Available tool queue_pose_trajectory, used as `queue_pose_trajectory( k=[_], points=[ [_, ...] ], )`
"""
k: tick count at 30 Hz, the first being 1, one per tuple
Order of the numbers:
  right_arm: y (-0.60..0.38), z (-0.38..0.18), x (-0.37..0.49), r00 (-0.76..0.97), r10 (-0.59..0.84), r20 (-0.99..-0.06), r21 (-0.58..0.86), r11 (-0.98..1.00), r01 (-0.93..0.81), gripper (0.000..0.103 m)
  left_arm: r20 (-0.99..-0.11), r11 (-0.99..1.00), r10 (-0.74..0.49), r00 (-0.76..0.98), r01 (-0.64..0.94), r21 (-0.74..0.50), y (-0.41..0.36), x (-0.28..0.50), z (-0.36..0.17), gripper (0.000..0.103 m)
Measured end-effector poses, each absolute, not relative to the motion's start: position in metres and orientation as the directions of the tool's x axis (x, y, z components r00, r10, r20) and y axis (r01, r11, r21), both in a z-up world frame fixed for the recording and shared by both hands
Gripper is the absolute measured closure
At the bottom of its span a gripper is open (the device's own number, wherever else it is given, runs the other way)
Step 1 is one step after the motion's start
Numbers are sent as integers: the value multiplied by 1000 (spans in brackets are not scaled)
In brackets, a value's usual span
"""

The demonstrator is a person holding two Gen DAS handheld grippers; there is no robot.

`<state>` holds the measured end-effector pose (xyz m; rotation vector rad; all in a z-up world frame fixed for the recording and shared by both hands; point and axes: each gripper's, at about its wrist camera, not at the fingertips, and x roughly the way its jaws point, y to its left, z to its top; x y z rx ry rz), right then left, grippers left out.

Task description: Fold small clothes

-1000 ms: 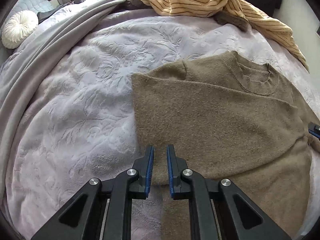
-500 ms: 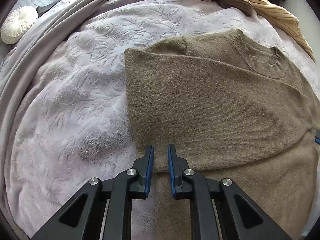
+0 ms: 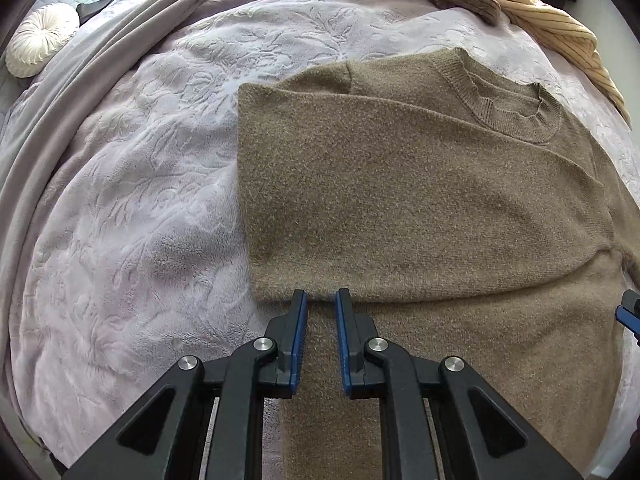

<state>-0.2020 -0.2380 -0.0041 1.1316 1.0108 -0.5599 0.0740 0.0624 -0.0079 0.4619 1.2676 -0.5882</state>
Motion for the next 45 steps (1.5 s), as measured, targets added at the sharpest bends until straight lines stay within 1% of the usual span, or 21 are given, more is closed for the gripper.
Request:
queue_pose_trajectory(
  k=[1,8,12,14,15,16,17,18,21,23,26,27,28,29,31,34,37,41,45],
  points=[
    [-236,-5,-201,466,117,-877,474,364,802,52,-971,765,-150,185,643,4,62,73,-9,87],
    [-234,-7,-204,463,126,-878,475,362,802,52,-978,773,-122,167,634,12,61,70,-16,87],
    [-234,-8,-203,466,129,-875,479,366,798,46,-979,779,-120,166,627,11,61,68,-16,87],
    [-234,-8,-202,467,132,-874,481,368,796,45,-979,784,-129,160,621,-2,62,65,-16,87],
    [-233,-9,-200,469,136,-872,484,367,794,45,-979,785,-137,150,619,-15,63,65,-16,85],
    [-233,-9,-200,473,139,-870,489,367,791,41,-981,784,-141,134,620,-28,63,66,-17,52],
    [-232,-9,-199,478,140,-867,494,368,788,39,-982,784,-147,117,620,-43,64,67,-18,9],
    [-232,-9,-199,478,140,-867,494,368,788,36,-980,787,-158,121,615,-51,65,66,-17,2],
    [-230,-8,-198,488,141,-861,503,374,779,30,-972,772,-172,160,635,-31,64,58,-9,1],
    [-229,-8,-197,501,145,-853,516,375,770,23,-973,768,-171,156,640,-32,60,52,-9,1],
    [-229,-7,-198,534,143,-833,546,367,753,19,-973,763,-170,154,646,-31,55,46,-7,1],
    [-229,-7,-199,553,145,-820,564,361,742,13,-973,764,-163,161,645,-22,54,44,-6,1],
    [-230,-6,-200,577,147,-803,588,352,728,3,-974,766,-152,169,643,-8,51,42,-7,1],
    [-230,-5,-202,602,145,-785,611,342,714,1,-974,769,-140,178,639,6,49,41,-7,1],
    [-232,-2,-205,641,143,-754,647,326,689,0,-976,773,-114,186,634,31,45,39,-8,1],
    [-234,-1,-212,683,148,-715,691,298,659,0,-982,772,-99,161,635,26,43,39,-11,1],
    [-239,-2,-225,711,134,-690,716,270,644,0,-985,749,-122,126,663,-7,35,29,-10,1],
    [-245,-3,-241,726,99,-681,725,232,649,0,-980,714,-157,120,699,-29,14,5,-1,1],
    [-259,-6,-272,717,60,-694,716,165,679,0,-975,674,-187,121,738,-38,-16,-19,8,1]
  ],
)
